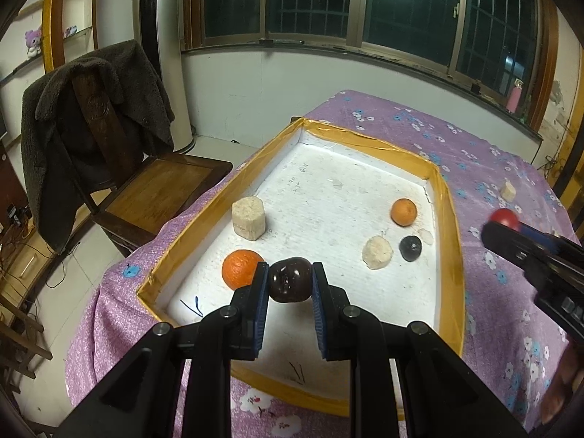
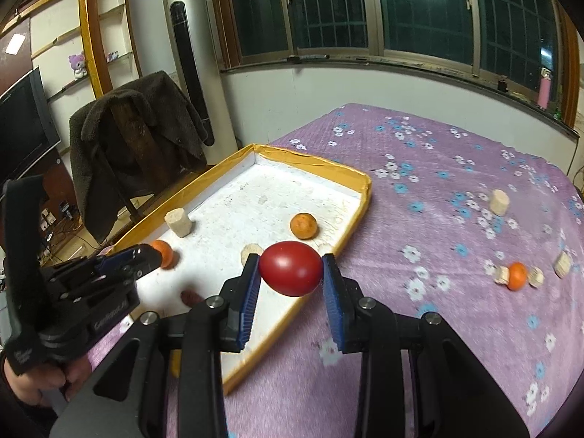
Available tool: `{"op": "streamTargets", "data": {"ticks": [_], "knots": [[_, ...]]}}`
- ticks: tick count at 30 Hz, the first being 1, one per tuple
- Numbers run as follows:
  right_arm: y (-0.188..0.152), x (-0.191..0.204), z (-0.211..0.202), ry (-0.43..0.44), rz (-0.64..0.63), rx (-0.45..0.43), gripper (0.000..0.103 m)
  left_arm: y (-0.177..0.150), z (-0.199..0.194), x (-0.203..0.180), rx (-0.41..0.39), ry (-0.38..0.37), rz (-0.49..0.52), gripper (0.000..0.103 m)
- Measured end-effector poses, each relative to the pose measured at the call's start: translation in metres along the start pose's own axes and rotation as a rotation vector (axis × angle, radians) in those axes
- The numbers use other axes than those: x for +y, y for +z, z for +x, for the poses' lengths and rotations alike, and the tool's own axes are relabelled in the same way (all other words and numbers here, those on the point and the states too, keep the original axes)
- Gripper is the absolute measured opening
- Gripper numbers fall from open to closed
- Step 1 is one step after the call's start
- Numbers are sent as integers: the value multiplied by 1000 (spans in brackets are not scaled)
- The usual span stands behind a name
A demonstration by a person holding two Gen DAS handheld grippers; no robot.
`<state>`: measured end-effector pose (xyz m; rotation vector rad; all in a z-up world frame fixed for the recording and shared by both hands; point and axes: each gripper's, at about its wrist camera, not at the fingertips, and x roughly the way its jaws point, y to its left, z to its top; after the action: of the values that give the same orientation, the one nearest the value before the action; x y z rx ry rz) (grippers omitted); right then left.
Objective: Organize fruits
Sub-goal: 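Lower the plum into the tray with the left tool while the right tool brings the tomato over it, then open the left tool to drop the plum while the right tool drops the tomato into the tray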
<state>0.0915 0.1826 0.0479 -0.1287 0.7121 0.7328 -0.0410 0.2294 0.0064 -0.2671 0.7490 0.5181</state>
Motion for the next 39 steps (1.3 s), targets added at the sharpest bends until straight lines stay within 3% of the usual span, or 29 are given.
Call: {"op": "streamTargets", "data": {"ticks": [11,24,25,27,28,29,32,36,39], "knots": [[35,-5,71,0,5,85,36,9,17,-8,32,1,27,21],[65,-9,147,-17,-3,162,36,16,35,-5,56,61,23,24],[65,-9,151,-17,-7,167,36,16,35,-6,58,67,27,26],[65,-8,157,-21,-16,179,37,16,34,-6,67,74,31,43],[65,-8,157,-36,-18,174,46,16,32,-5,64,72,29,63],[65,-8,155,-40,-15,168,59,15,29,-4,53,71,27,73],[65,-14,138,-31,3,130,69,15,14,-3,6,86,21,78],[58,-34,93,-49,34,64,73,12,-8,-3,-32,63,-3,82],[37,-62,48,-89,76,28,87,6,-20,-14,-54,15,-27,84]]}}
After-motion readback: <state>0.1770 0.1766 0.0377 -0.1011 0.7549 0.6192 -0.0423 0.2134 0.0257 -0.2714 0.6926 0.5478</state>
